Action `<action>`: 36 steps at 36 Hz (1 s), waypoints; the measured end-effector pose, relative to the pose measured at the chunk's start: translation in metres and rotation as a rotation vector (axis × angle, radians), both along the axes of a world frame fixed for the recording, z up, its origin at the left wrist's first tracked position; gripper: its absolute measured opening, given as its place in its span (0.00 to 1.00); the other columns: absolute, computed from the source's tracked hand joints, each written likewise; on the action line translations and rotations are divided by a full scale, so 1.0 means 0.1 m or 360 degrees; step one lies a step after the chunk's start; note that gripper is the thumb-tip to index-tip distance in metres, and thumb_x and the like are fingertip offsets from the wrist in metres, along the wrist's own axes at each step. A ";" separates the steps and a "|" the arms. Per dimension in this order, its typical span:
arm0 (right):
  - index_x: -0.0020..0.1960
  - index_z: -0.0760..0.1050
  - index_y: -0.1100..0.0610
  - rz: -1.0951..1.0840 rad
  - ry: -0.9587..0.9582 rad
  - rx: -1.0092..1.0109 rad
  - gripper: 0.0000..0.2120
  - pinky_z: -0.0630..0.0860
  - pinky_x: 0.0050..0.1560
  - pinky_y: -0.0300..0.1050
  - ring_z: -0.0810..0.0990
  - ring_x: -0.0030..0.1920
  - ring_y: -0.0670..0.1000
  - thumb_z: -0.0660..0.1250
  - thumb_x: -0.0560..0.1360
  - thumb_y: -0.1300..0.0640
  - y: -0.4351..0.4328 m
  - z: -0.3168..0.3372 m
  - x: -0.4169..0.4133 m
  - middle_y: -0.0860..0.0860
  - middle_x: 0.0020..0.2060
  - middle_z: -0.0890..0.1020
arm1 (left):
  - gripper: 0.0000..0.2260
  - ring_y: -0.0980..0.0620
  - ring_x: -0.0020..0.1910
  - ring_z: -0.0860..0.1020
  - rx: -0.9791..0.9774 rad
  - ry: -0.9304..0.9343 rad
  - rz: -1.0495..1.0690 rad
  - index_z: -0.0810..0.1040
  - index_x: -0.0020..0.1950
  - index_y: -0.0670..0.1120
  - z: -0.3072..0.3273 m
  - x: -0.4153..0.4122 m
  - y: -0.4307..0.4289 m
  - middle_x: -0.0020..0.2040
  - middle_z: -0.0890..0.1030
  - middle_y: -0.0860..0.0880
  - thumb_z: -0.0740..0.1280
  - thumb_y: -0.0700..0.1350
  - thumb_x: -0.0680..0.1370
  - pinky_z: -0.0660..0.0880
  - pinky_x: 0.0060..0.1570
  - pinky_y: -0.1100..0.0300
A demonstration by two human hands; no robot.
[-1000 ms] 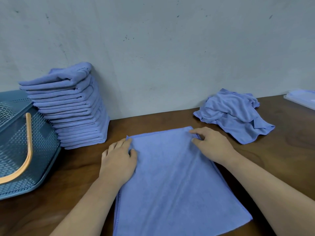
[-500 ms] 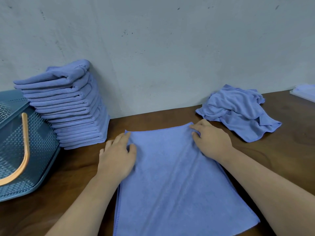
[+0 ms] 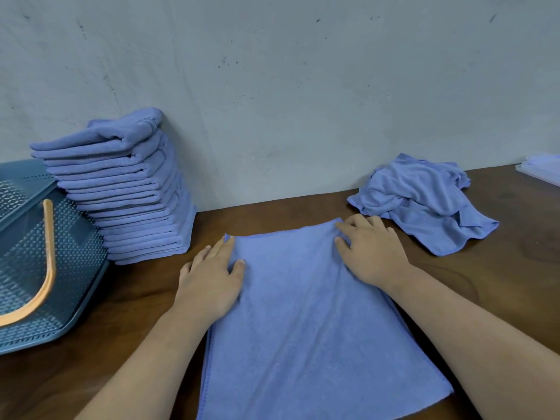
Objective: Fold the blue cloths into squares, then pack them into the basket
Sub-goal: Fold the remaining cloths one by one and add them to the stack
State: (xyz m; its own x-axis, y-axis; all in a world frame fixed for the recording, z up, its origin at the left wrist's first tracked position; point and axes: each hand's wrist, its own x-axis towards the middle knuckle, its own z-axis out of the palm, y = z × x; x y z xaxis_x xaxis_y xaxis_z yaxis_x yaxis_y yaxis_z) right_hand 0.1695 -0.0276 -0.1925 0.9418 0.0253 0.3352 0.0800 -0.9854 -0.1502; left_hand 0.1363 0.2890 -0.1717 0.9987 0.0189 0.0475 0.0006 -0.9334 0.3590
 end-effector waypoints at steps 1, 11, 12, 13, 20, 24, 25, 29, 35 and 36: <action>0.74 0.75 0.47 -0.0009 0.0003 0.0004 0.21 0.73 0.54 0.53 0.73 0.60 0.54 0.57 0.84 0.43 0.01 0.00 -0.01 0.44 0.64 0.76 | 0.27 0.53 0.84 0.52 -0.0081 -0.0033 0.0017 0.53 0.86 0.60 0.04 -0.01 0.00 0.85 0.54 0.61 0.52 0.60 0.86 0.52 0.81 0.44; 0.74 0.74 0.47 -0.0021 0.0008 -0.0002 0.22 0.72 0.55 0.53 0.74 0.61 0.54 0.57 0.84 0.43 -0.01 0.03 -0.02 0.45 0.66 0.76 | 0.28 0.55 0.85 0.49 0.0085 0.0046 0.0023 0.52 0.86 0.60 -0.03 0.10 -0.01 0.86 0.52 0.61 0.48 0.63 0.86 0.48 0.81 0.48; 0.74 0.74 0.47 -0.0020 0.0017 -0.0004 0.22 0.72 0.55 0.53 0.74 0.61 0.54 0.57 0.84 0.42 0.00 0.03 -0.02 0.45 0.66 0.76 | 0.28 0.55 0.85 0.50 0.0087 0.0039 0.0027 0.52 0.86 0.60 -0.04 0.10 0.00 0.86 0.52 0.61 0.48 0.63 0.86 0.48 0.81 0.48; 0.74 0.74 0.47 -0.0019 0.0026 -0.0001 0.22 0.72 0.56 0.53 0.74 0.62 0.53 0.56 0.84 0.42 0.00 0.04 -0.02 0.45 0.67 0.76 | 0.28 0.55 0.85 0.50 0.0077 0.0026 0.0032 0.53 0.86 0.60 -0.04 0.09 0.00 0.86 0.53 0.61 0.49 0.63 0.86 0.48 0.82 0.48; 0.78 0.68 0.40 -0.0034 0.0089 0.0177 0.23 0.71 0.61 0.56 0.73 0.66 0.53 0.56 0.85 0.38 -0.06 0.11 -0.02 0.44 0.64 0.77 | 0.29 0.50 0.85 0.51 -0.0069 -0.0108 0.0204 0.58 0.85 0.54 -0.03 0.07 0.03 0.85 0.60 0.57 0.54 0.62 0.86 0.53 0.81 0.43; 0.77 0.71 0.42 -0.0080 0.0030 0.0320 0.21 0.71 0.64 0.58 0.73 0.68 0.55 0.57 0.86 0.40 -0.08 0.13 -0.01 0.48 0.68 0.78 | 0.25 0.47 0.82 0.59 -0.0205 -0.0287 0.0304 0.65 0.82 0.52 0.00 0.08 0.03 0.81 0.68 0.53 0.58 0.59 0.85 0.59 0.78 0.39; 0.77 0.71 0.42 -0.0083 0.0004 0.0325 0.21 0.72 0.64 0.58 0.73 0.68 0.55 0.57 0.86 0.41 -0.08 0.13 -0.02 0.48 0.68 0.78 | 0.23 0.47 0.80 0.62 -0.0251 -0.0372 0.0300 0.68 0.79 0.52 0.00 0.08 0.04 0.78 0.70 0.53 0.59 0.57 0.85 0.62 0.77 0.40; 0.74 0.76 0.45 0.0123 -0.0227 0.0436 0.18 0.73 0.63 0.54 0.74 0.68 0.55 0.61 0.85 0.49 -0.04 0.17 -0.04 0.46 0.68 0.79 | 0.13 0.55 0.67 0.73 -0.0432 -0.0652 -0.0166 0.79 0.68 0.55 0.02 0.06 0.03 0.65 0.79 0.59 0.62 0.53 0.85 0.72 0.68 0.50; 0.78 0.69 0.37 0.0753 0.0262 0.0196 0.30 0.61 0.80 0.53 0.63 0.80 0.45 0.56 0.79 0.27 0.08 0.26 -0.12 0.42 0.79 0.68 | 0.26 0.59 0.82 0.59 -0.0063 -0.0204 -0.0645 0.68 0.80 0.61 -0.06 0.04 -0.09 0.81 0.65 0.62 0.58 0.67 0.84 0.58 0.81 0.52; 0.80 0.63 0.34 0.0738 0.0396 0.0102 0.33 0.54 0.82 0.53 0.55 0.83 0.45 0.54 0.78 0.24 0.08 0.23 -0.12 0.42 0.83 0.61 | 0.28 0.59 0.84 0.54 0.0014 -0.0138 -0.0606 0.64 0.82 0.63 -0.08 0.04 -0.08 0.84 0.60 0.61 0.56 0.70 0.83 0.52 0.83 0.52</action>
